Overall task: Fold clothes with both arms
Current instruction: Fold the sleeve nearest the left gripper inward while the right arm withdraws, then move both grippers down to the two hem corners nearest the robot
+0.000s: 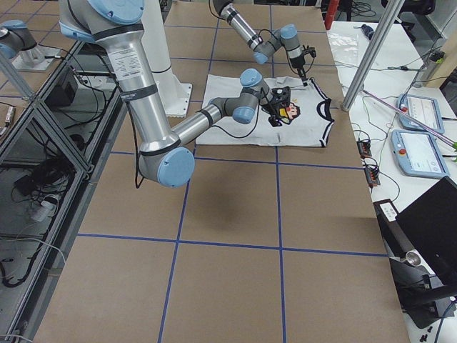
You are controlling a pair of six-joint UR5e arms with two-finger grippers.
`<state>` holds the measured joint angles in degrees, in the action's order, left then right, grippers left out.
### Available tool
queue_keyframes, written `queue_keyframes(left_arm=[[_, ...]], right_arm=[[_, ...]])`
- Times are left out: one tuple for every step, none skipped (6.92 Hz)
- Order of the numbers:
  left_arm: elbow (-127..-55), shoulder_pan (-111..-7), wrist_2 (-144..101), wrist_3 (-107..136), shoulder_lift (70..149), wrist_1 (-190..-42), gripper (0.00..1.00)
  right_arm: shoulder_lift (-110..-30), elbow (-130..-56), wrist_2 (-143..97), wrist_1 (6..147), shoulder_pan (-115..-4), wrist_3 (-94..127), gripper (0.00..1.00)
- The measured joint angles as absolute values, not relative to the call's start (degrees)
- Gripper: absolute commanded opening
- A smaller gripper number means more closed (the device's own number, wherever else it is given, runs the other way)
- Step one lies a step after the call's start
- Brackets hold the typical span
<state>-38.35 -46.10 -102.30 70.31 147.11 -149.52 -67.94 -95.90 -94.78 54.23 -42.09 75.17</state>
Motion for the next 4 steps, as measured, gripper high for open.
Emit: queue_keyframes(left_arm=[[-37.9, -46.1, -102.0, 70.4, 147.6, -150.1, 0.79], [-39.8, -45.6, -102.1, 71.0, 147.4, -150.2, 0.8], [-45.3, -44.3, -102.1, 72.8, 145.3, -150.1, 0.82], [-54.0, -42.0, -102.2, 75.9, 141.2, -149.8, 0.82]], right_arm=[[-67.8, -95.7, -94.6, 54.3, -42.0, 75.2, 1.0], [-67.0, -95.7, -94.2, 56.5, -41.6, 75.2, 1.0], [-65.3, -96.5, -93.7, 62.2, -40.3, 75.2, 1.0], [-64.7, -99.0, -93.5, 69.1, -38.0, 75.6, 1.0]])
